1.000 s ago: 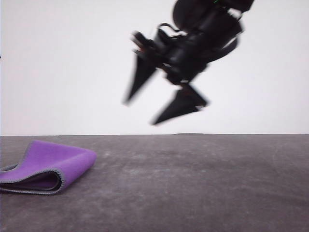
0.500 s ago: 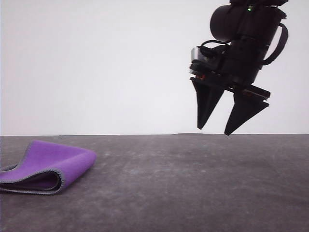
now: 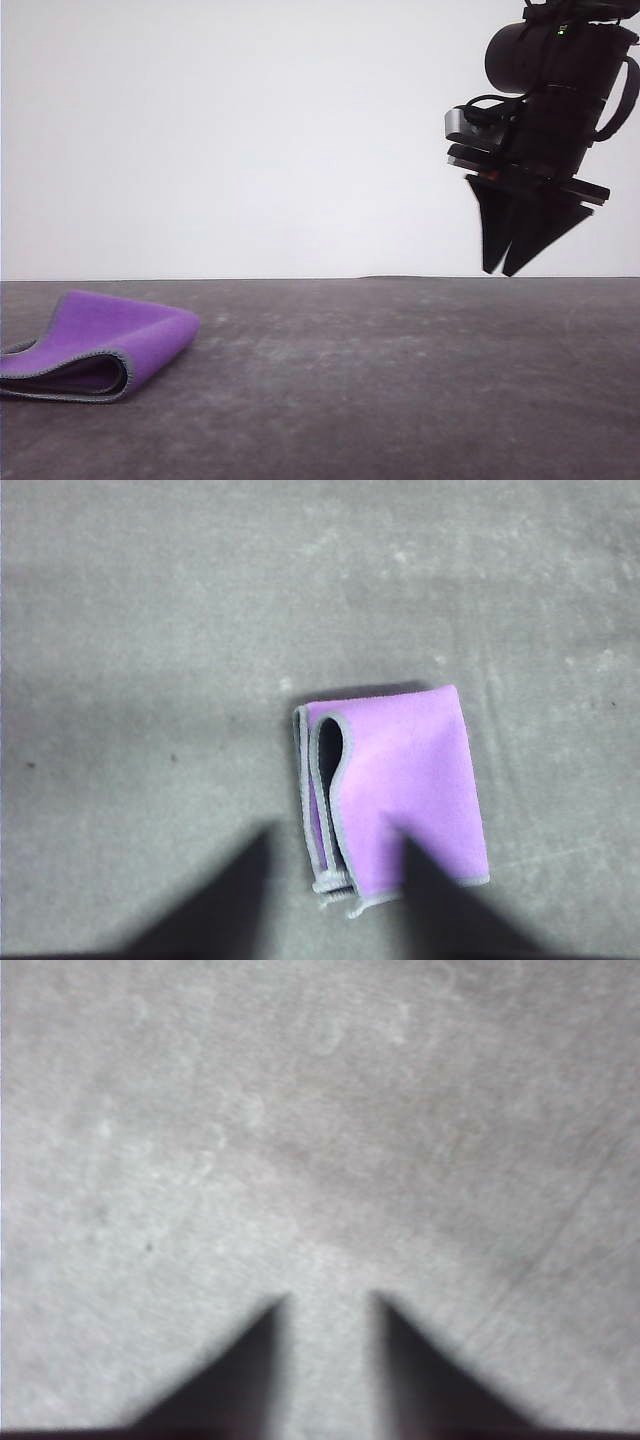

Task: Fold clothes

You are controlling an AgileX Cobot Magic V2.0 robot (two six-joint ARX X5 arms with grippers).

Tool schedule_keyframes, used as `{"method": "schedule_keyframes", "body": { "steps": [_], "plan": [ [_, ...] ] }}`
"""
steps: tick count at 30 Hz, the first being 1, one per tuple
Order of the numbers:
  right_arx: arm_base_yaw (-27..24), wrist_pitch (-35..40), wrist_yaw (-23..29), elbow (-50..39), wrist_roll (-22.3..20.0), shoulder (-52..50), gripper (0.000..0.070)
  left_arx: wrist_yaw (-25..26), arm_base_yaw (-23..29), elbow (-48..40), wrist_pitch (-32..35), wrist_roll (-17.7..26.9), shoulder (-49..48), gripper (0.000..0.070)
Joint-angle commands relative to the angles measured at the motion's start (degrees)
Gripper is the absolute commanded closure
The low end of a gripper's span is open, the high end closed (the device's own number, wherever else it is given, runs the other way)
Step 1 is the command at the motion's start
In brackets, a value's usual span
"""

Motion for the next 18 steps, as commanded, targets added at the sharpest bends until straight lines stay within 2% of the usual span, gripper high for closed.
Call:
{"method": "schedule_keyframes", "body": {
  "steps": [1, 18],
  "plan": [
    [0.3, 0.2, -0.4, 0.6, -1.7, 0.1, 0.0694, -0.2, 0.2, 0.6, 0.3, 0.8, 0.7, 0.0690],
    [0.4, 0.8, 0.1, 0.6, -1.7, 0.1, 0.0694, -0.2, 0.2, 0.6, 0.8, 0.2, 0.7, 0.0684]
  ]
}}
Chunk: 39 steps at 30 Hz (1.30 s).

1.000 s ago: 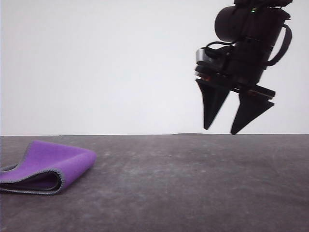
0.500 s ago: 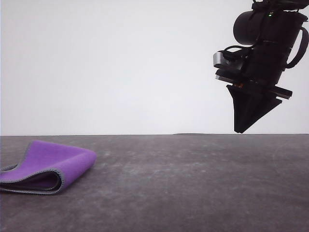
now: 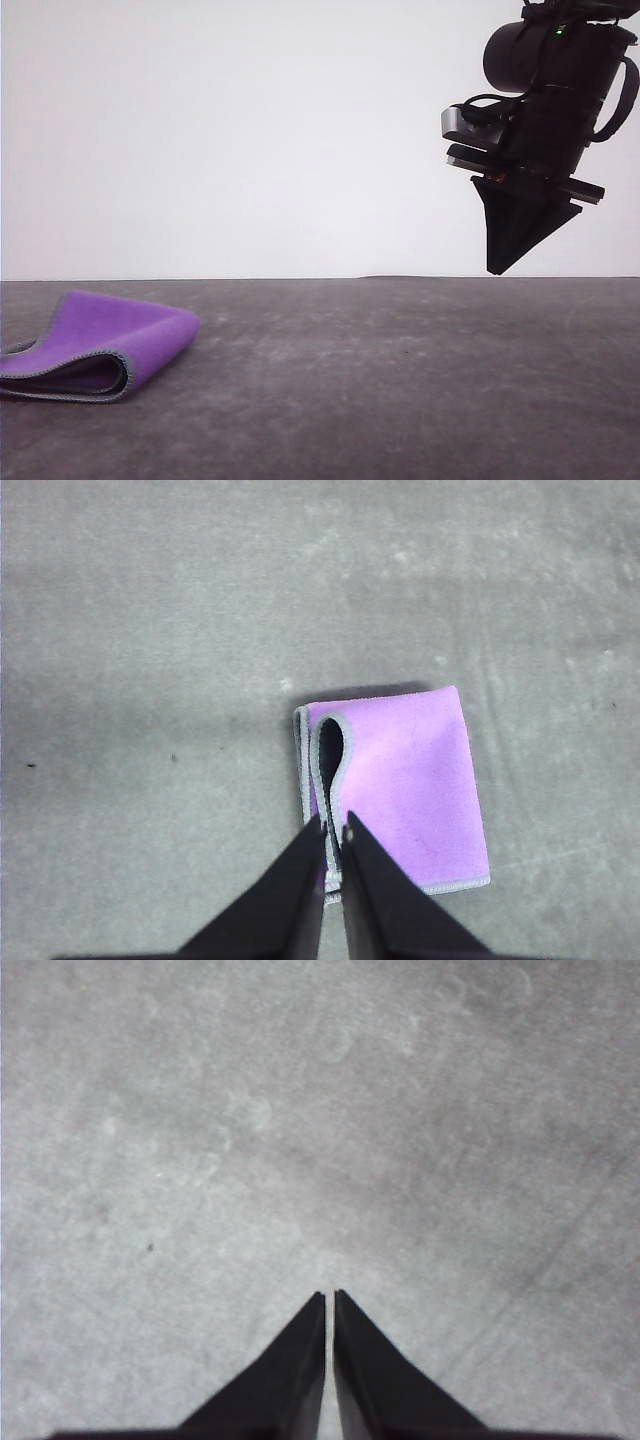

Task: Fold clothes

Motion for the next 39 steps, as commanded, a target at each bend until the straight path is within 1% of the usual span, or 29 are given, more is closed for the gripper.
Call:
{"method": "schedule_keyframes", "body": {
  "steps": [1, 6, 8, 11, 12, 15, 17, 20, 22, 24, 27, 32, 35, 39],
  "plan": [
    [0.3, 0.4, 0.0, 0.6, -0.7, 0.1, 0.0694, -0.2, 0.2, 0.6, 0.5, 0.2, 0.6, 0.0684],
    [0.3, 0.4, 0.0, 0.6, -0.7, 0.1, 0.0694, -0.2, 0.2, 0.6, 0.6, 0.2, 0.6, 0.0684],
    [0.3, 0.3, 0.0, 0.6, -0.7, 0.1, 0.0694, -0.2, 0.1, 0.5, 1.0, 1.2, 0.4, 0.0684],
    [0.3, 0.3, 0.0, 0.6, -0.7, 0.1, 0.0694, -0.3, 0.0, -1.6, 2.2, -1.3, -2.8, 0.0684],
    [0.3, 0.3, 0.0, 0.6, -0.7, 0.1, 0.0694, -1.2, 0.0, -3.5, 4.4, -1.5, -4.8, 0.0684],
    [0.3, 0.3, 0.0, 0.6, -0.7, 0.1, 0.0694, -4.7, 0.0, -13.2, 16.1, -4.2, -12.9, 0.0684],
    [0.3, 0.4, 0.0, 0.6, -0.7, 0.1, 0.0694, -8.5, 0.0, -20.9, 24.3, -6.4, -19.3, 0.0684],
    [0.3, 0.3, 0.0, 0.6, -0.7, 0.1, 0.0694, -13.7, 0.0, -31.3, 34.3, -8.8, -28.5, 0.0684],
    [0.3, 0.4, 0.0, 0.6, -0.7, 0.1, 0.0694, -15.6, 0.0, -36.9, 38.9, -9.7, -33.9, 0.0684],
    [0.3, 0.4, 0.0, 0.6, -0.7, 0.1, 0.0694, -17.1, -0.1, -41.5, 41.6, -10.8, -38.9, 0.0684],
    [0.3, 0.4, 0.0, 0.6, -0.7, 0.1, 0.0694, -19.7, -0.8, -46.2, 42.3, -11.0, -45.1, 0.0684],
    [0.3, 0.4, 0.0, 0.6, -0.7, 0.1, 0.0694, -25.1, -1.9, -50.6, 41.8, -11.2, -52.4, 0.0684],
    [0.3, 0.4, 0.0, 0.6, -0.7, 0.1, 0.0694, -25.7, -1.9, -52.1, 40.2, -11.2, -55.5, 0.0684],
    [0.3, 0.4, 0.0, 0.6, -0.7, 0.1, 0.0694, -25.7, -2.0, -54.2, 36.4, -11.6, -58.9, 0.0684]
  ]
}}
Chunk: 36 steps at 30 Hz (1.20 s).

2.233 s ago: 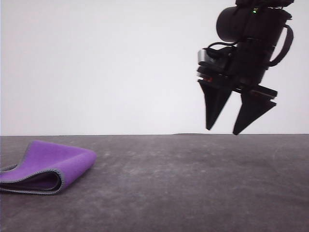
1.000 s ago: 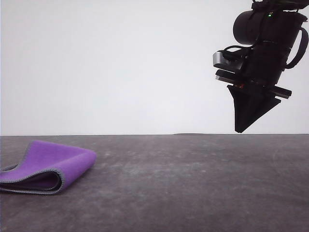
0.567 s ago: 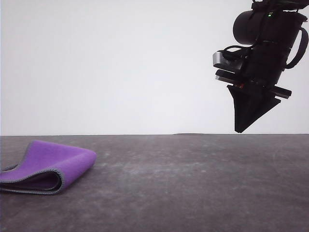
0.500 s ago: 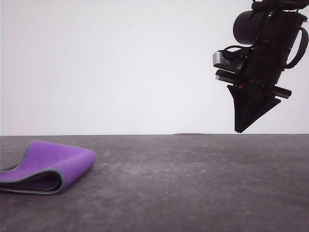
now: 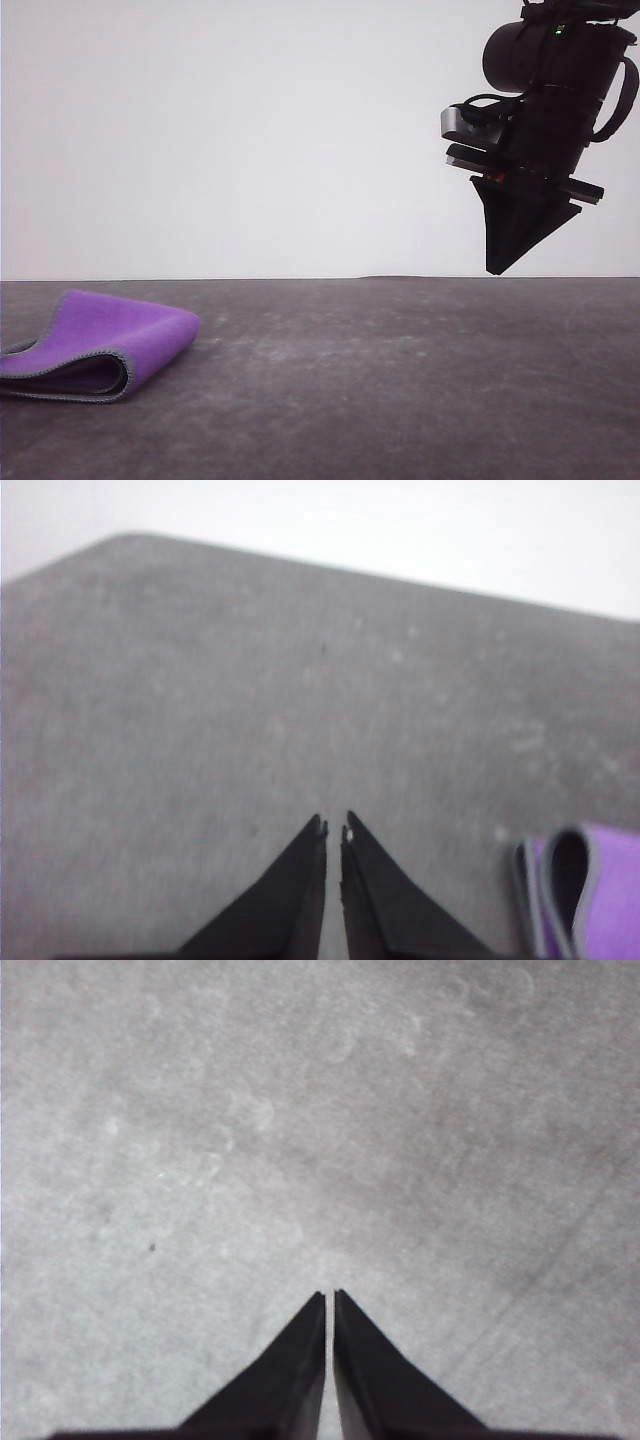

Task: Fold clothes

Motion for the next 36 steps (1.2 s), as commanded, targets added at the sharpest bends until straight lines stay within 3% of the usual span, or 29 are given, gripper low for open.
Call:
{"method": "schedule_keyframes", "body": {
  "steps": [1, 27, 29, 36],
  "plan": [
    [0.3, 0.3, 0.0, 0.6, -0.7, 0.1, 0.0694, -0.3, -0.1, -0.9, -1.3, -0.9, -1.2, 0.0684],
    [0.3, 0.8, 0.0, 0.6, -0.8, 0.1, 0.0694, -0.3, -1.8, -1.2, -1.9, -0.5, -1.7, 0.0684],
    [0.3, 1.1, 0.9, 0.6, -2.8, 0.1, 0.0694, -0.3, -1.8, -1.2, -1.9, -0.5, -1.7, 0.0684],
    [-3.1, 3.9, 10.4, -2.6, 1.1, -10.9, 0.0694, -0.3, -1.8, -1.2, -1.9, -0.5, -1.6, 0.0684]
  ]
}}
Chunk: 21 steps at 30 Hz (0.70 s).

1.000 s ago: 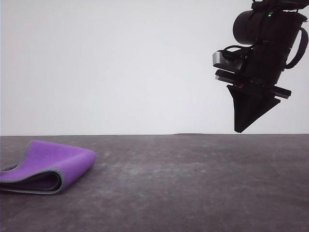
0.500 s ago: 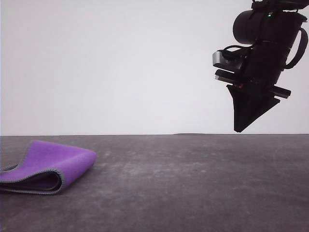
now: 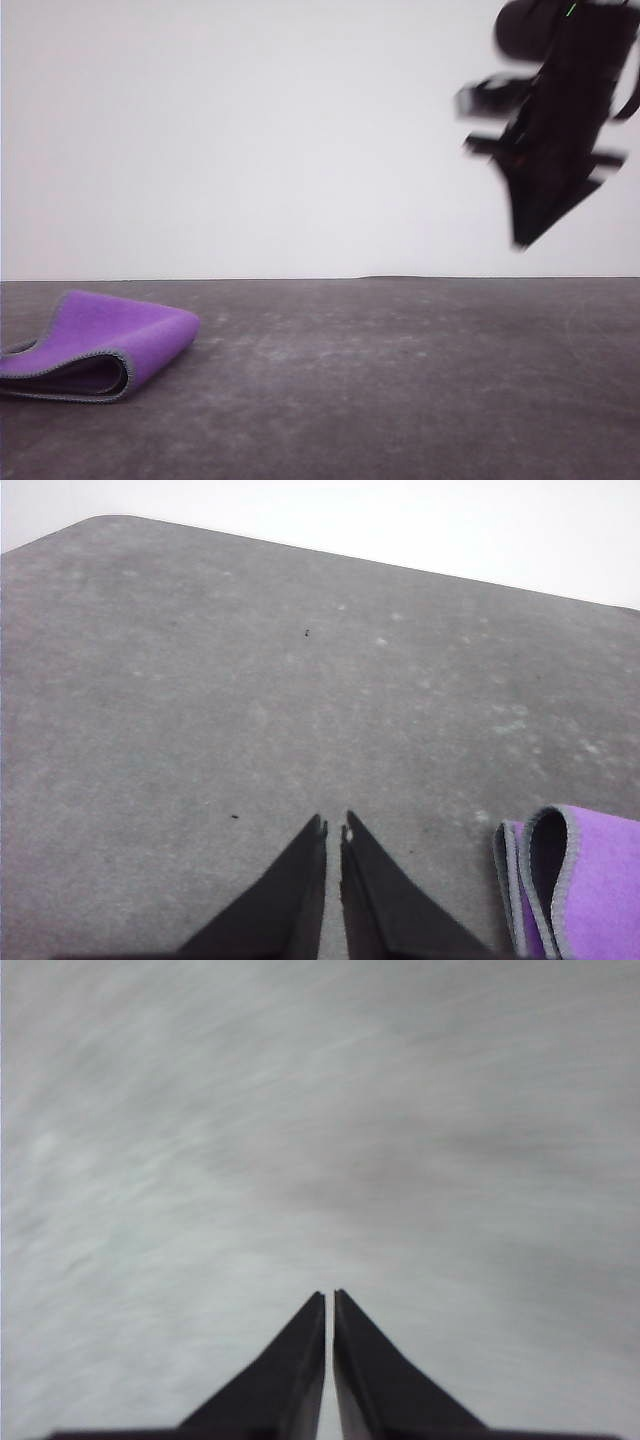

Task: Fold clothes

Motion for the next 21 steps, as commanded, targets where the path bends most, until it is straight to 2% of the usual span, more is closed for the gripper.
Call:
{"method": "schedule_keyframes", "body": {
  "steps": [1, 5, 11, 14, 21],
  "plan": [
    [-1.4, 1.6, 1.1, -1.0, 1.3, -4.7, 0.0694, -0.3, 0.0, -0.9, -0.9, 0.0, 0.0, 0.0684],
    [-6.3, 6.8, 1.2, -8.9, 1.3, -17.7, 0.0694, -0.3, 0.0, -0.9, -0.9, 0.0, 0.0, 0.0684],
    [-14.6, 15.2, 2.2, -25.3, 1.4, -40.0, 0.0694, -0.3, 0.0, -0.9, -0.9, 0.0, 0.0, 0.0684],
    [-16.0, 17.8, 4.4, -33.3, 1.4, -50.6, 0.0694, -0.3, 0.0, -0.9, -0.9, 0.0, 0.0, 0.0684],
    [-15.9, 19.9, 3.9, -49.6, 2.0, -72.1, 0.0694, -0.3, 0.0, -0.9, -0.9, 0.0, 0.0, 0.0684]
  ]
}}
